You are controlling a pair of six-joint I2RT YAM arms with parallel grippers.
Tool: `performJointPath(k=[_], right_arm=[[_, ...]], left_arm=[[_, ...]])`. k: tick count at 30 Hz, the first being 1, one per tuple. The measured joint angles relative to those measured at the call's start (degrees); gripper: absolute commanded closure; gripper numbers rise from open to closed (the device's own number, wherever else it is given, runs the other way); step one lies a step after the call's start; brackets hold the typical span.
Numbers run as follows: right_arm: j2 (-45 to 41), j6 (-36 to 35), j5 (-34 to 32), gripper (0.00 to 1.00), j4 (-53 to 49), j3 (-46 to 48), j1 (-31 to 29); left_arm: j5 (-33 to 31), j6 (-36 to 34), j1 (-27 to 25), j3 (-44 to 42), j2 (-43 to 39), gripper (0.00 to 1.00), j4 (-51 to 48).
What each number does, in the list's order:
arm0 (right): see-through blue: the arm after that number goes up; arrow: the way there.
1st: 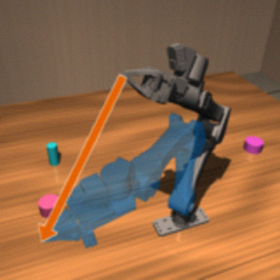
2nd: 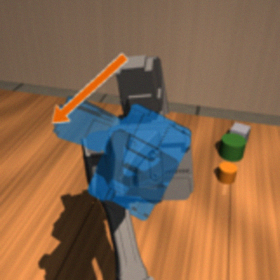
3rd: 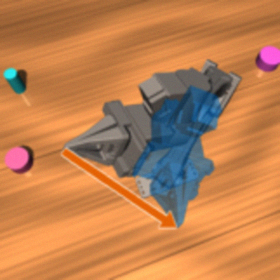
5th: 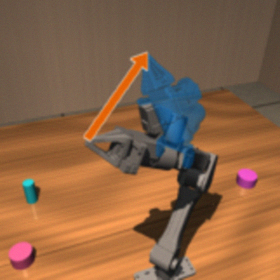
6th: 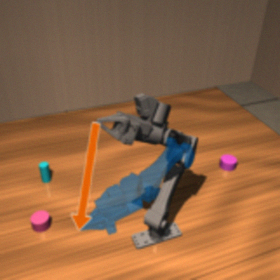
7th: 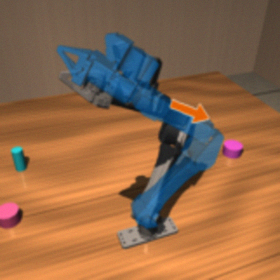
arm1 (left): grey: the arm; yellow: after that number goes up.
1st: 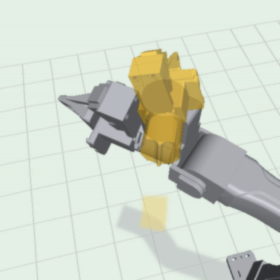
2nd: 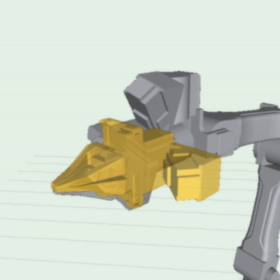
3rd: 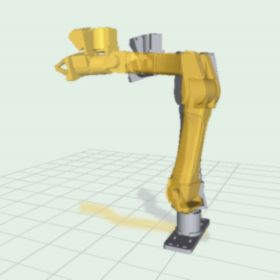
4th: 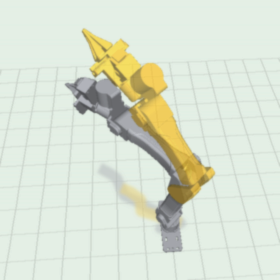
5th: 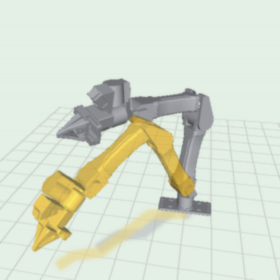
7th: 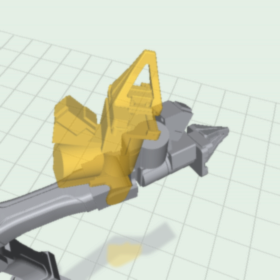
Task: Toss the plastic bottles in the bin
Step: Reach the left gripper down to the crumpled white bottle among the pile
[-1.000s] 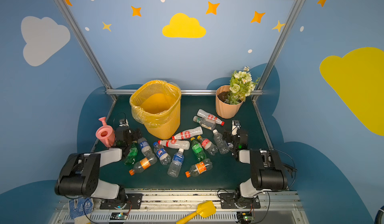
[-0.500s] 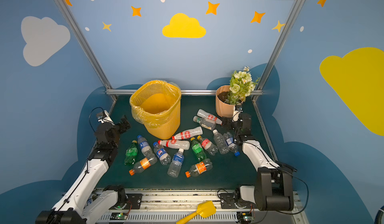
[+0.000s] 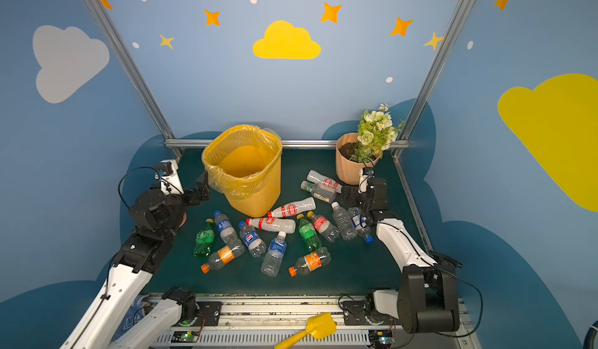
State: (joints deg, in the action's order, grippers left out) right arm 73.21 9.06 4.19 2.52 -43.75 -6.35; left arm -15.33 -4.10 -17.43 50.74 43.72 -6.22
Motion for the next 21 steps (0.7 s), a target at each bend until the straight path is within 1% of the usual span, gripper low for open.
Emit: performJointPath(k=[5, 9, 12, 16, 21], right_arm=[[-0.3, 0.6, -0.4, 0.03, -0.3, 0.0, 0.0], [-1.2, 1.2, -0.9, 0.03, -0.5, 0.0, 0.0], [-1.8, 1.3, -1.5, 0.03, -0.6, 0.0, 0.0], [-2.0, 1.6, -1.8, 0.03, -0.7, 0.0, 0.0], [-2.0, 2.1, -1.8, 0.03, -0.7, 0.0, 0.0]], left_arm=[[-4.0, -8.2, -10.8, 5.2, 2.1, 0.00, -1.6], [-6.9, -15.4, -20.0, 10.6, 7.1, 0.00, -4.1], [-6.9, -19.5, -24.9, 14.3, 12.3, 0.00, -8.5], [-4.7, -22.1, -27.6, 17.8, 20.2, 0.00, -15.7], [1.4, -23.9, -28.9, 18.0, 27.6, 0.00, -22.2]])
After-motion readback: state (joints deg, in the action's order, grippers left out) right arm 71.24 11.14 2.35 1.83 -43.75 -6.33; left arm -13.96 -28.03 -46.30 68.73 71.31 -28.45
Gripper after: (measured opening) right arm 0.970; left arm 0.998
